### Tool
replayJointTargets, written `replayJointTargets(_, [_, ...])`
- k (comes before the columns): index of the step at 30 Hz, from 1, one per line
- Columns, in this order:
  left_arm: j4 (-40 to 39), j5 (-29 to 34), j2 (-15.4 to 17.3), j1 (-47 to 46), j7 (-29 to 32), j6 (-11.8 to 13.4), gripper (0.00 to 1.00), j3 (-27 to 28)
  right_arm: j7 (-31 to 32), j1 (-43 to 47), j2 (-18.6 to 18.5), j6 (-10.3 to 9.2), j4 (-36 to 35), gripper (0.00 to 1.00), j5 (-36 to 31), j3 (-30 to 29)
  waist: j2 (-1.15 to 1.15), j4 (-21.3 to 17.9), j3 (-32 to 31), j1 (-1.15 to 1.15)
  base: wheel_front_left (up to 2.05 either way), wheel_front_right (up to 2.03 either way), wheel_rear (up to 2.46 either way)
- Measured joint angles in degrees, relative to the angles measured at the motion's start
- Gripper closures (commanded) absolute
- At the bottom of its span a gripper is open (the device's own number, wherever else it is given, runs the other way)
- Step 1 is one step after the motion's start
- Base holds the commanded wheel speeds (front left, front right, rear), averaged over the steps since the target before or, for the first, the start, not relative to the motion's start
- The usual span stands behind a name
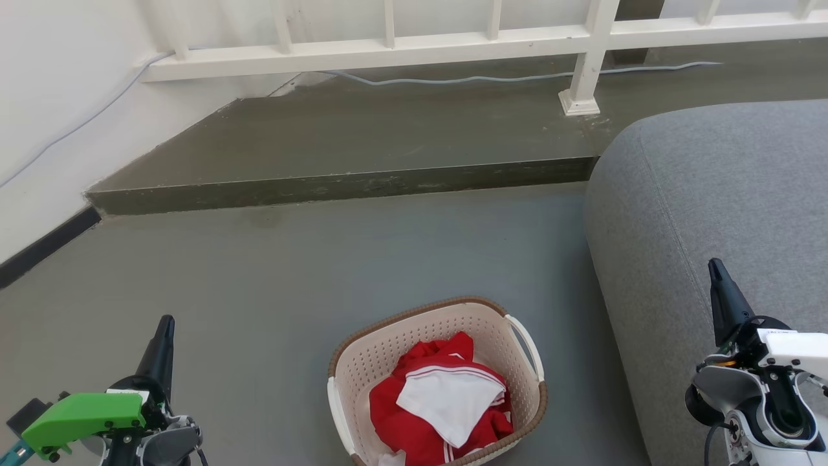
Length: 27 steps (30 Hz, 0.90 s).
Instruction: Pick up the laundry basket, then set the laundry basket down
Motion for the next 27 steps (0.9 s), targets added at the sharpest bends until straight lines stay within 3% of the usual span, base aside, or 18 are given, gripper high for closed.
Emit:
replayJointTargets(26, [1.3,0.0,-0.4,0.8,0.3,0.0,1.0,-0.1,0.0,0.8,0.5,-0.31,1.2,1.0,0.0,0.1,0.0,0.0,0.0,0.0,0.0,0.0,0.0])
replayJointTargets(27, [2.0,0.0,-0.7,1.4,0.3,0.0,0.0,-0.1,0.0,1.5,0.9,-0.33,1.9,0.0,0.0,0.1,0.0,0.0,0.0,0.0,0.0,0.0,0.0])
